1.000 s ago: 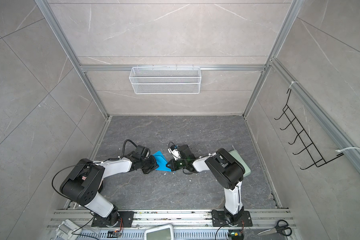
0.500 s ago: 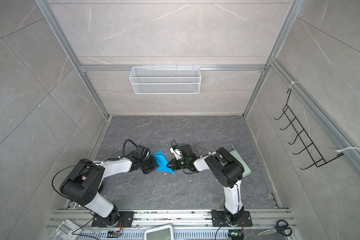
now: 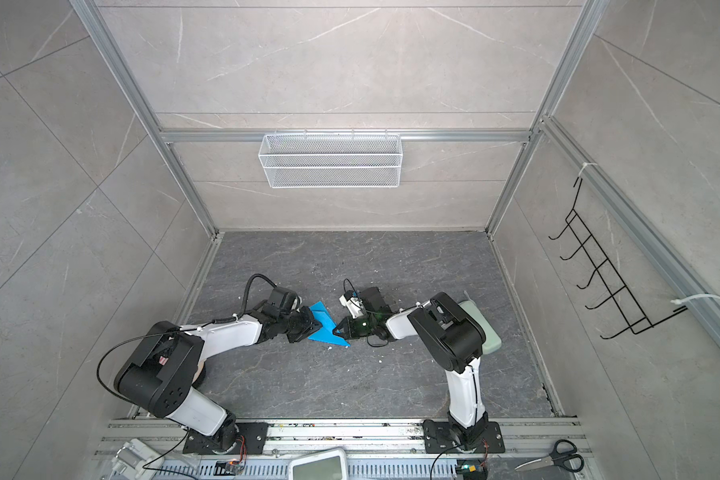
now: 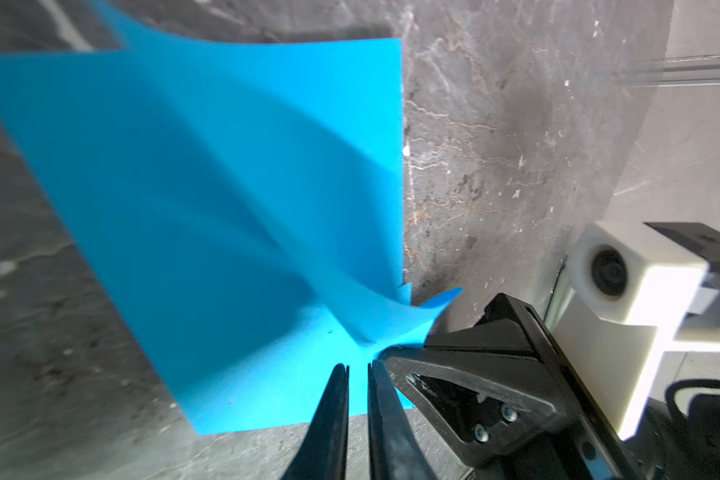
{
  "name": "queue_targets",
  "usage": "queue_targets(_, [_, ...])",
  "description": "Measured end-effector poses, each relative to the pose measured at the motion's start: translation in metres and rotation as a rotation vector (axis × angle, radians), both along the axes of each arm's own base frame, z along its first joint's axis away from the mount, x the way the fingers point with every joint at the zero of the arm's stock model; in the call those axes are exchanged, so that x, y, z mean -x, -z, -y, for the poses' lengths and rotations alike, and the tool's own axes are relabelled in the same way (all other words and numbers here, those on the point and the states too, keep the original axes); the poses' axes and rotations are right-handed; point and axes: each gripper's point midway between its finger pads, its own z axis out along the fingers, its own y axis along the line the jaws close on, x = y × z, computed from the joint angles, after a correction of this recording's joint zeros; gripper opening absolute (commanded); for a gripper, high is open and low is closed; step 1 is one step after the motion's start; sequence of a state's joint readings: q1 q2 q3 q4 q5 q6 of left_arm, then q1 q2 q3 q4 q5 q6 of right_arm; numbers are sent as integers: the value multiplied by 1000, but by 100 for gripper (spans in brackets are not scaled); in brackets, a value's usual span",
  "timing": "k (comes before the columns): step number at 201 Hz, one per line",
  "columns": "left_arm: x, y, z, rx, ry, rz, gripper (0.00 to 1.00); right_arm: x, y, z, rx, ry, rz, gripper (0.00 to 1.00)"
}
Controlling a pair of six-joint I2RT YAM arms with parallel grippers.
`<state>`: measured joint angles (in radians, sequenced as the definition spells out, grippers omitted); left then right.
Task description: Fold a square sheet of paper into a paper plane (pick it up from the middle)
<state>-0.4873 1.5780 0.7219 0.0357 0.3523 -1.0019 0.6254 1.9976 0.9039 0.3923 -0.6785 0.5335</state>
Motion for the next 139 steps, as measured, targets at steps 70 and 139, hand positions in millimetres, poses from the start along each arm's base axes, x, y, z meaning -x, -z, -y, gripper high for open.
queue_targets(70, [-20,-7,14,32,12,29,12,-1,-1,-1,-9,-3,-39,13])
queue_targets(139, [-21,7,13,9,8,-4,11,-2,0,0,-14,-9,-86,12])
